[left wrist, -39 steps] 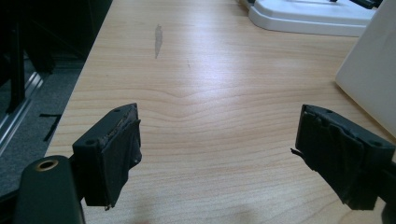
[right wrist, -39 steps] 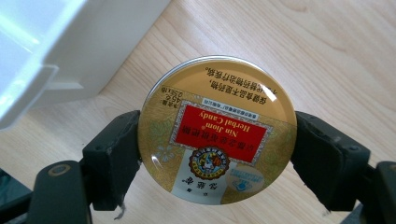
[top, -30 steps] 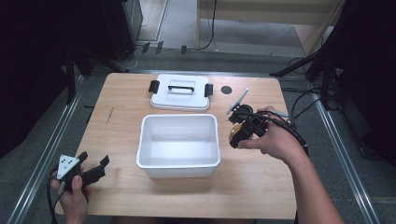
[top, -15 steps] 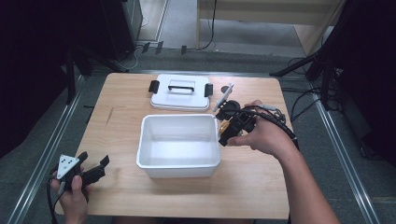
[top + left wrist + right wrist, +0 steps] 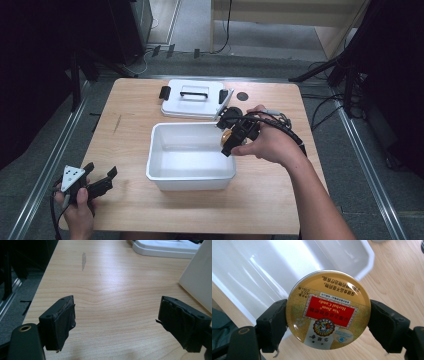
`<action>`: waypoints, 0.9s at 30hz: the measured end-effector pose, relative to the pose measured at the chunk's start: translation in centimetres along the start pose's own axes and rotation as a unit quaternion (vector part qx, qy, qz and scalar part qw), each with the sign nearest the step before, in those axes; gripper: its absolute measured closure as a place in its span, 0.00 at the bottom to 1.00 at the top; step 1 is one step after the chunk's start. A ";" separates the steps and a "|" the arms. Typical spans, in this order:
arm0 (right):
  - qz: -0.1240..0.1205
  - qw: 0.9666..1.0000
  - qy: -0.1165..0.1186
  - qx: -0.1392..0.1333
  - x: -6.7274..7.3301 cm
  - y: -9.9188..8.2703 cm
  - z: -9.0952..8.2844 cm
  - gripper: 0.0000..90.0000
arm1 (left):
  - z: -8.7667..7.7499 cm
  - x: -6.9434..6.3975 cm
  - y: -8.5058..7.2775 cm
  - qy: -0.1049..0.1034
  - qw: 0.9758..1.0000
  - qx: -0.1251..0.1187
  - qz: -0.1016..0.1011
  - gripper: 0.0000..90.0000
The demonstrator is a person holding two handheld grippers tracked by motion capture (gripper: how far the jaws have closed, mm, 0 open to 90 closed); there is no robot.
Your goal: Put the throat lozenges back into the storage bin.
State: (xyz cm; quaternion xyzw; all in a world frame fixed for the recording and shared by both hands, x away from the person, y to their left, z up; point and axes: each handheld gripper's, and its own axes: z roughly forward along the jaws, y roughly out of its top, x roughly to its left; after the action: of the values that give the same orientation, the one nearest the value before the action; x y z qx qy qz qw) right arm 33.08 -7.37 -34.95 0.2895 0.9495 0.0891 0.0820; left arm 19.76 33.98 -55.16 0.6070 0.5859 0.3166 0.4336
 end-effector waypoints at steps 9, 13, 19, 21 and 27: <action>-0.038 0.999 0.008 -0.006 1.3 1.4 1.4 0.23 | 0.0 0.0 0.0 0.000 1.000 0.001 0.000 0.17; -0.052 0.999 0.011 -0.005 1.7 1.8 2.0 0.23 | 0.0 0.0 0.0 -0.002 1.000 0.001 0.000 0.17; -0.071 0.997 0.007 -0.001 2.0 2.0 3.0 0.23 | 0.0 0.1 0.0 -0.003 1.000 0.002 -0.001 0.17; -0.079 0.997 0.004 -0.005 2.0 1.9 3.4 0.23 | 0.0 0.1 0.0 -0.002 1.000 0.002 -0.001 0.17; -0.102 0.995 0.006 -0.010 2.2 1.6 4.6 0.23 | 0.0 0.0 0.0 -0.003 1.000 0.002 -0.001 0.17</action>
State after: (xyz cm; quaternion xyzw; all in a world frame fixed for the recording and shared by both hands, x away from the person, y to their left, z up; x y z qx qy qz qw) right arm 33.07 -4.26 -39.26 0.1897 0.9737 0.0912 0.0877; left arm 19.80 34.03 -55.17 0.6080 0.5857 0.3135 0.4347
